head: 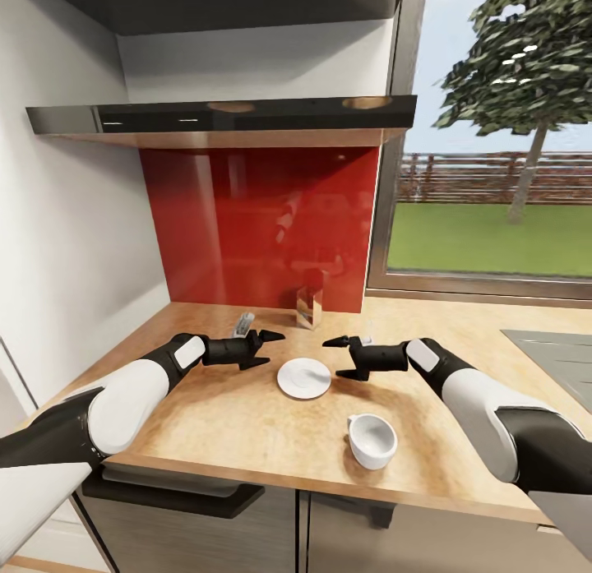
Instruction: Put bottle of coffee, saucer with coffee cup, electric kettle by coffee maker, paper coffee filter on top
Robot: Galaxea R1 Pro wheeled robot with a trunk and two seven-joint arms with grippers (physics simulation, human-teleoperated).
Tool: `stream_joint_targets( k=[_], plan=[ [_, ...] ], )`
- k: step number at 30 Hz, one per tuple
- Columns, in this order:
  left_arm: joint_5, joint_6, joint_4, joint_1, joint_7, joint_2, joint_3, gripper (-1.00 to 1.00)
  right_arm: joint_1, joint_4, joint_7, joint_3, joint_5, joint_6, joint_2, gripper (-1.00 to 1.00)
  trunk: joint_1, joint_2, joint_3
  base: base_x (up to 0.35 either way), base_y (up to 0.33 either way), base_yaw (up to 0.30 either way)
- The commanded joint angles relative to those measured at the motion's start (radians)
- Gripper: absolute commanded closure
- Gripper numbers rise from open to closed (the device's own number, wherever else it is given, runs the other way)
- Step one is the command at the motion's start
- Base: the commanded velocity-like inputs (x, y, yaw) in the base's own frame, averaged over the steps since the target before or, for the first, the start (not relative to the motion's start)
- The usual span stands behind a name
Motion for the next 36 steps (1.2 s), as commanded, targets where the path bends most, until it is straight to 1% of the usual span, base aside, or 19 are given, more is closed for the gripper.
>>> stream_joint_targets(
  k=[1, 10, 13, 17, 18, 22, 25, 27, 30, 36],
  plan=[
    [0.01, 0.008, -0.001, 0.0, 0.002, 0.0, -0.004, -1.0, 0.0, 0.0, 0.008, 0.002, 0.007, 0.002, 0.0, -1.0, 0.0, -0.001, -0.001, 0.0, 0.0, 0.0],
    [0.01, 0.008, -0.001, 0.0, 0.001, 0.0, -0.004, -1.0, 0.001, 0.001, 0.007, 0.009, 0.008, 0.002, 0.003, -1.0, 0.0, -0.001, -0.001, 0.0, 0.0, 0.0],
    [0.01, 0.012, -0.002, 0.0, -0.002, 0.0, -0.005, -1.0, 0.001, 0.0, 0.007, 0.009, 0.008, 0.002, 0.009, -1.0, 0.0, -0.001, -0.001, 0.0, 0.0, 0.0],
    [0.009, 0.057, -0.003, 0.0, -0.003, 0.0, -0.006, -1.0, 0.001, 0.0, 0.007, 0.009, 0.008, 0.001, 0.014, -1.0, 0.0, -0.001, -0.001, 0.0, 0.0, 0.0],
    [0.009, 0.086, -0.004, 0.0, -0.004, 0.0, -0.006, -1.0, 0.001, 0.001, 0.007, 0.009, 0.008, 0.001, 0.015, -1.0, 0.0, -0.001, -0.001, 0.0, 0.0, 0.0],
    [0.009, 0.112, -0.004, 0.0, -0.004, -0.004, -0.01, -1.0, 0.001, 0.001, 0.007, 0.009, 0.008, 0.0, 0.016, -1.0, 0.0, -0.001, -0.001, 0.0, 0.0, 0.0],
    [0.01, 0.119, -0.004, 0.0, -0.004, -0.007, -0.032, -1.0, 0.001, 0.001, 0.007, 0.009, 0.008, 0.0, 0.016, -1.0, 0.0, -0.001, -0.001, 0.0, 0.0, 0.0],
    [0.01, 0.129, -0.004, 0.0, -0.004, -0.007, -0.037, -1.0, 0.001, 0.001, 0.007, 0.009, 0.008, 0.0, 0.017, -1.0, 0.0, -0.001, -0.001, 0.0, 0.0, 0.0],
    [0.01, 0.148, -0.004, 0.0, -0.003, -0.008, -0.041, -1.0, 0.001, 0.001, 0.007, 0.009, 0.008, 0.0, 0.021, -1.0, 0.0, -0.001, -0.001, 0.0, 0.0, 0.0],
    [0.01, 0.156, -0.004, 0.0, -0.002, -0.01, -0.043, -1.0, 0.001, 0.005, 0.007, 0.009, 0.008, 0.0, 0.025, -1.0, 0.0, -0.001, -0.001, 0.0, 0.0, 0.0]
  ],
)
